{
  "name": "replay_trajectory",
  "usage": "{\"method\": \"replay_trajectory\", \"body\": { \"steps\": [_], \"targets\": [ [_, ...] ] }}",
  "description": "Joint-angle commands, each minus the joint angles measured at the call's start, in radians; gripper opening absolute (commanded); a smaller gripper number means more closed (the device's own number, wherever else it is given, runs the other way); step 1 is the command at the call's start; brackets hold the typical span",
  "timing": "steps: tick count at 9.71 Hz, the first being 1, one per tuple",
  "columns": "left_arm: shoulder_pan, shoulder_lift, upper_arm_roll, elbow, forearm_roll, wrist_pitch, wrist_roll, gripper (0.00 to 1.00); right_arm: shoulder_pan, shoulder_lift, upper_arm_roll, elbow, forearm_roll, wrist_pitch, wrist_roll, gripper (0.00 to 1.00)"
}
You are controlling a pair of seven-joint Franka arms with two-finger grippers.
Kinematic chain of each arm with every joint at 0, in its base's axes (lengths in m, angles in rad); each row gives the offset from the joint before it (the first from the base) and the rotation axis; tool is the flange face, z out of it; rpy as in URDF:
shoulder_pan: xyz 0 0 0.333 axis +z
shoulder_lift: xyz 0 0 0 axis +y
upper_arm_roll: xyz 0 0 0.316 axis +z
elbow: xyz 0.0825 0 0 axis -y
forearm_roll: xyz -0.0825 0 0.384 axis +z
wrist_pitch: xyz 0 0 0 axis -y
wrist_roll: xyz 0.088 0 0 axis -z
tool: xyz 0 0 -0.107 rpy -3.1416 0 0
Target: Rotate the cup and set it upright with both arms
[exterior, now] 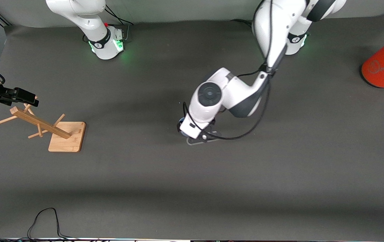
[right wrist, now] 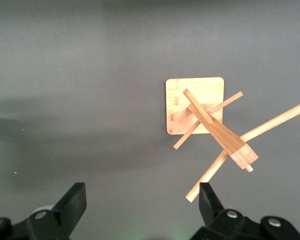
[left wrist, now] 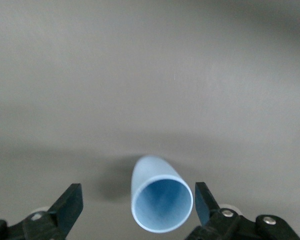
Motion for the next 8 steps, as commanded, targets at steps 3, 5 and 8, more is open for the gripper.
{"method": "replay_trajectory", "body": {
  "steps": [3,5,8],
  "targets": [
    [0.228,-0.081,-0.003,0.132,0.048,-0.313,0.330,1.00,-0.002,-0.015,0.005,-0.009,-0.011,0.008,-0.020,1.00],
    [0.323,-0.090,0.003,0.253,0.070,-0.514,0.444,1.00,0.007,-0.015,0.005,-0.009,-0.011,0.008,-0.019,1.00],
    [0.367,-0.222,0.213,0.232,0.050,-0.641,0.780,1.00,0.011,-0.015,0.005,-0.009,-0.012,0.008,-0.019,1.00]
  ]
}}
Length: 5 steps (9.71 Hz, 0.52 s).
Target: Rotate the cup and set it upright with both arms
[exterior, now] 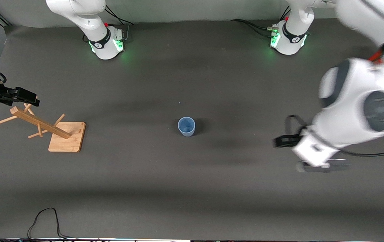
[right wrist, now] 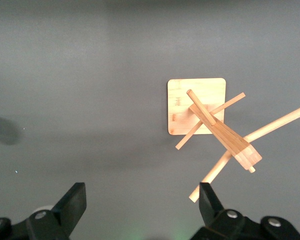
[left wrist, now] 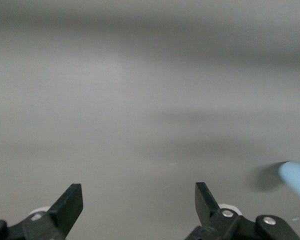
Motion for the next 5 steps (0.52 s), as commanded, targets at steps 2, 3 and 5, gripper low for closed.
{"method": "replay_trajectory", "body": {
  "steps": [2,3,5],
  "targets": [
    [-0.009,-0.162,0.208,-0.134,-0.067,-0.046,0.200,1.00,0.007,-0.015,0.000,-0.009,-0.012,0.008,-0.020,1.00],
    [-0.006,-0.213,0.220,-0.195,-0.068,-0.044,0.203,1.00,0.007,-0.015,0.000,-0.009,-0.012,0.008,-0.020,1.00],
    [-0.006,-0.345,0.227,-0.380,-0.054,0.038,0.204,1.00,0.007,-0.015,0.000,-0.009,-0.012,0.008,-0.020,1.00]
  ]
}}
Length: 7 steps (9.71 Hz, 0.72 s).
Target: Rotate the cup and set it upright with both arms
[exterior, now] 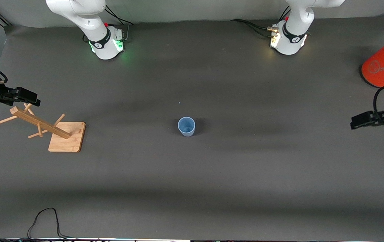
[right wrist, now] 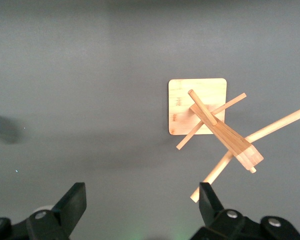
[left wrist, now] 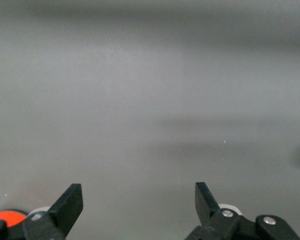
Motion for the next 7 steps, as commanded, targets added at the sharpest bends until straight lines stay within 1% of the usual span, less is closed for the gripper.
{"method": "replay_trajectory", "body": {
  "steps": [1,2,3,5,7],
  "targets": [
    [-0.017,-0.187,0.007,-0.281,0.003,0.128,0.011,0.99,0.005,-0.015,0.000,-0.009,-0.012,0.008,-0.020,1.00],
    [-0.019,-0.240,0.006,-0.347,0.009,0.156,0.009,0.99,0.005,-0.014,0.000,-0.009,-0.012,0.008,-0.020,1.00],
    [-0.020,-0.279,-0.002,-0.384,0.042,0.161,0.008,0.99,0.005,-0.014,0.000,-0.009,-0.012,0.008,-0.020,1.00],
    [-0.022,-0.322,-0.011,-0.421,0.061,0.155,0.009,1.00,0.005,-0.014,0.000,-0.009,-0.012,0.008,-0.020,1.00],
    [-0.028,-0.318,-0.034,-0.402,0.093,0.146,0.014,1.00,0.003,-0.014,0.000,-0.009,-0.012,0.010,-0.020,1.00]
  ]
}}
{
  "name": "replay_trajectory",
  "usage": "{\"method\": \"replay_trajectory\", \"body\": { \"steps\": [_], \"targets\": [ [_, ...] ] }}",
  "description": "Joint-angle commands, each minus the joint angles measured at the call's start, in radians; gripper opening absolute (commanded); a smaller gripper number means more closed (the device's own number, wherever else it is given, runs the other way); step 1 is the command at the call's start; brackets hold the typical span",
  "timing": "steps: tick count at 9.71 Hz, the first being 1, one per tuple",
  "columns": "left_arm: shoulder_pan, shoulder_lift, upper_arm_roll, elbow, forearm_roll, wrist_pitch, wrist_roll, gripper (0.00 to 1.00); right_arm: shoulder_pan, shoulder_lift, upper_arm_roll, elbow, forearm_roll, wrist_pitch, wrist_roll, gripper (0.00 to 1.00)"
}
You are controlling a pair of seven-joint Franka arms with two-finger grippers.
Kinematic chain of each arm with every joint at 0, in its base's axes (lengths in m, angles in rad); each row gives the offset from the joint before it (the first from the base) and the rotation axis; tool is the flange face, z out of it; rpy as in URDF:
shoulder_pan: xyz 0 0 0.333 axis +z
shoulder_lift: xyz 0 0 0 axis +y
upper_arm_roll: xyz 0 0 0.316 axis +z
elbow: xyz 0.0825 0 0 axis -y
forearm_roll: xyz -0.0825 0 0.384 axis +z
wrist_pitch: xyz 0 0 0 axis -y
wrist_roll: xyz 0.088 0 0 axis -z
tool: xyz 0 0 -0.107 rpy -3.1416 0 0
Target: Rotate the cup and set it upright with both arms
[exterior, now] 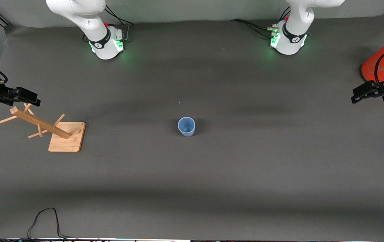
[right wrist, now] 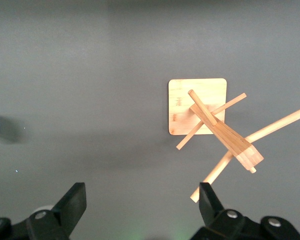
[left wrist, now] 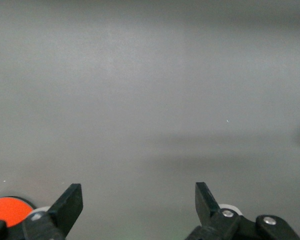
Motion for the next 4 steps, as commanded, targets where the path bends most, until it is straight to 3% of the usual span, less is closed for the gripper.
{"method": "replay_trajectory", "body": {
  "steps": [1,4],
  "targets": [
    [-0.018,-0.021,-0.011,-0.025,0.032,0.023,0.028,1.00,0.005,-0.014,0.000,-0.008,-0.012,0.010,-0.020,1.00],
    [-0.021,-0.012,-0.011,0.005,0.032,0.020,0.039,1.00,0.005,-0.014,0.000,-0.008,-0.012,0.011,-0.020,1.00]
  ]
}}
